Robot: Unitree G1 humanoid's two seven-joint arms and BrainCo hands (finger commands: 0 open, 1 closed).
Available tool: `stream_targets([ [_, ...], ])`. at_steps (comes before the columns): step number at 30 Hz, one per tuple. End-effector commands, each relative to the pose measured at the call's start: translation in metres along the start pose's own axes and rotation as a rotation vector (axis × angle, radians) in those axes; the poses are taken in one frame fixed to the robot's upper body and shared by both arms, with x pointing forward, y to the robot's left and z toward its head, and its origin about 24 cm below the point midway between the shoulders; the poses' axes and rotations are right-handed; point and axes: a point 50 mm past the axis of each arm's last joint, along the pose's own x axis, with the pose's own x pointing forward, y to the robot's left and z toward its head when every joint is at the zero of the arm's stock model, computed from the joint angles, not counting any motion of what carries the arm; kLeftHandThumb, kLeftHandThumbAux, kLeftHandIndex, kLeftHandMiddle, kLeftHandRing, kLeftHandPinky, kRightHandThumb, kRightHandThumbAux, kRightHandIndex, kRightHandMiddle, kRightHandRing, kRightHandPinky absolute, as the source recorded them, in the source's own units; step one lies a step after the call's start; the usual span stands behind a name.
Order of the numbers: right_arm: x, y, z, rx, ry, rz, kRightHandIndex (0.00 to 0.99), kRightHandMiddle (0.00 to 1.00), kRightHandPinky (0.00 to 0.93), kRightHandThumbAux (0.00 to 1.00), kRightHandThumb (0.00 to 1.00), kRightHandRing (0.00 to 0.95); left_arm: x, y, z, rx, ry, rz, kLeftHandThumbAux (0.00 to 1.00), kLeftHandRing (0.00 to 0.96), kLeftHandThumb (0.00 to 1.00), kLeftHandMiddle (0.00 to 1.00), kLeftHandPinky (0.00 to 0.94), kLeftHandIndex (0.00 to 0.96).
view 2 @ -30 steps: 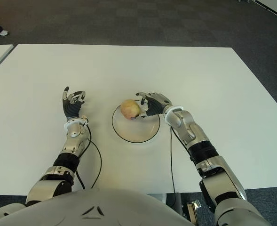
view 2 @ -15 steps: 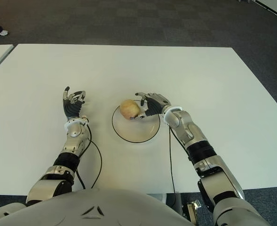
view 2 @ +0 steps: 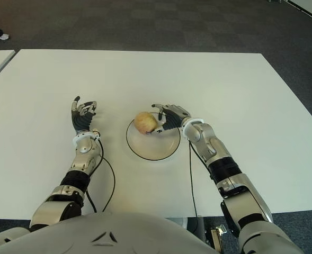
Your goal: Put the apples into the plate.
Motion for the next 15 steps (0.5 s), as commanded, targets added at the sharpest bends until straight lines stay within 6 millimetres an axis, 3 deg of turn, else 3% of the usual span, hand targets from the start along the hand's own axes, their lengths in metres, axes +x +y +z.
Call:
stream_targets([
  [1,0.002,0.005,-0.002,0.003,0.026,0.034,0.049,0.205,0.436,0.522,0.600,0.334,-0.007,-0.009,-0.005,-0.004,0.030,-0.015,0.732,0.444,0.247,0.373,0.464,0.109],
  [15,0.006,-0.009,0.003,-0.029,-0.030,-0.017,0.008,0.181,0.405,0.504,0.528,0.294,-0.006,-0.007,-0.002,0.020,0.017,-0.019,0.723,0.445,0.250,0.373,0.465,0.111],
])
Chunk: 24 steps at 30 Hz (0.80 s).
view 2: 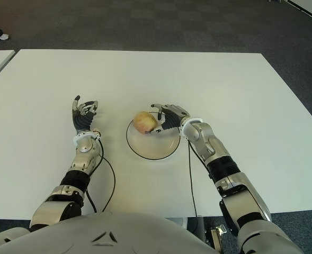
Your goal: Put the apples into the plate.
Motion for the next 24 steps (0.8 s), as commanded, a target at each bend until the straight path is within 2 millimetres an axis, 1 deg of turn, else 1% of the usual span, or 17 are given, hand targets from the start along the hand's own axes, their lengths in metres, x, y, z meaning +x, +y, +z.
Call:
stream_targets([
  [1,0.003,-0.011,0.001,-0.026,-0.021,-0.015,0.005,0.168,0.407,0.496,0.509,0.288,-0.007,-0.005,-0.004,0.000,0.028,-0.009,0.719,0.444,0.248,0.372,0.464,0.111],
  [5,0.003,-0.020,0.003,-0.027,-0.039,-0.024,0.001,0.148,0.406,0.482,0.480,0.277,-0.007,-0.004,-0.003,0.012,0.026,-0.012,0.715,0.441,0.239,0.369,0.461,0.109],
  [11,0.000,-0.030,0.008,-0.027,-0.061,-0.027,0.000,0.112,0.372,0.451,0.418,0.251,-0.006,-0.002,-0.002,0.033,0.030,-0.019,0.712,0.431,0.208,0.360,0.454,0.101],
  [16,-0.003,-0.041,0.013,-0.041,-0.068,0.006,0.000,0.092,0.351,0.433,0.364,0.231,-0.006,-0.001,-0.001,0.037,0.037,-0.015,0.716,0.429,0.195,0.356,0.454,0.097],
  [21,-0.003,-0.047,0.014,-0.046,-0.075,0.042,0.000,0.080,0.318,0.426,0.346,0.213,-0.005,0.000,-0.001,0.038,0.039,-0.015,0.726,0.428,0.197,0.356,0.454,0.097],
  [24,-0.005,-0.054,0.015,-0.042,-0.091,0.057,0.000,0.071,0.300,0.423,0.334,0.199,-0.004,0.000,-0.001,0.043,0.037,-0.016,0.733,0.428,0.193,0.355,0.455,0.096],
])
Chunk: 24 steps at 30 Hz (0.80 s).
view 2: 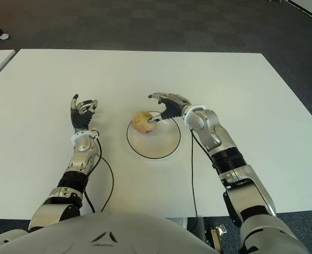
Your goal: Put the apples into the plate.
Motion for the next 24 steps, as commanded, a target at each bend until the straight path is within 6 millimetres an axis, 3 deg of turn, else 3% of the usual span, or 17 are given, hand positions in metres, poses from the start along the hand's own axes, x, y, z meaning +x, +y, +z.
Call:
stream_targets([
  [1,-0.003,-0.013,0.000,0.010,-0.007,0.019,0.000,0.067,0.296,0.422,0.326,0.193,-0.005,-0.004,-0.006,0.004,0.033,-0.019,0.736,0.429,0.191,0.356,0.456,0.095],
  [6,-0.008,-0.027,0.006,0.014,-0.048,0.037,0.000,0.039,0.257,0.410,0.288,0.151,-0.003,-0.003,-0.006,0.011,0.036,-0.017,0.746,0.426,0.182,0.352,0.452,0.093],
  [24,-0.005,-0.028,0.011,-0.011,-0.037,0.072,0.000,0.000,0.273,0.388,0.280,0.135,0.000,0.000,-0.007,0.011,0.050,-0.012,0.748,0.423,0.172,0.348,0.456,0.092],
])
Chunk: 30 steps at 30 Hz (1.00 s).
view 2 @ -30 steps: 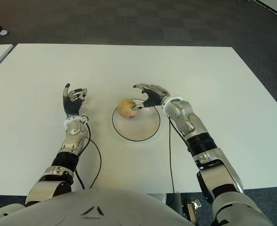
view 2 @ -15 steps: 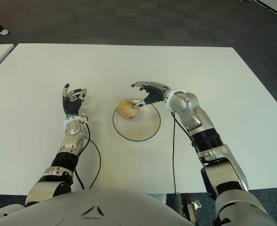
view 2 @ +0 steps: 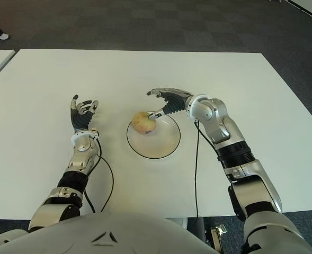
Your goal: Put the apples into the plate.
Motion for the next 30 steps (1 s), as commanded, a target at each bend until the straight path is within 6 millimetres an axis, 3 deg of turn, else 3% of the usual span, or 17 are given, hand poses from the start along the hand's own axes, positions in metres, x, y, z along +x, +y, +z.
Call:
stream_targets([
  [1,0.003,-0.002,0.002,-0.005,0.010,0.000,0.000,0.000,0.273,0.388,0.281,0.136,0.000,-0.001,-0.005,0.005,0.033,-0.017,0.748,0.423,0.172,0.348,0.457,0.092],
  [16,0.023,-0.004,-0.010,0.058,0.049,-0.101,0.000,0.003,0.195,0.439,0.300,0.092,0.002,0.001,-0.005,0.004,0.032,-0.014,0.738,0.425,0.165,0.349,0.455,0.100],
  [22,0.030,-0.001,-0.012,0.161,0.060,-0.195,0.000,0.000,0.166,0.458,0.221,0.068,0.001,-0.001,-0.004,-0.005,0.024,-0.016,0.720,0.420,0.178,0.348,0.448,0.106],
  [30,0.038,0.017,-0.009,0.331,0.095,-0.359,0.000,0.024,0.158,0.483,0.128,0.072,0.002,0.003,-0.002,0.024,0.004,-0.035,0.697,0.404,0.191,0.335,0.436,0.107],
])
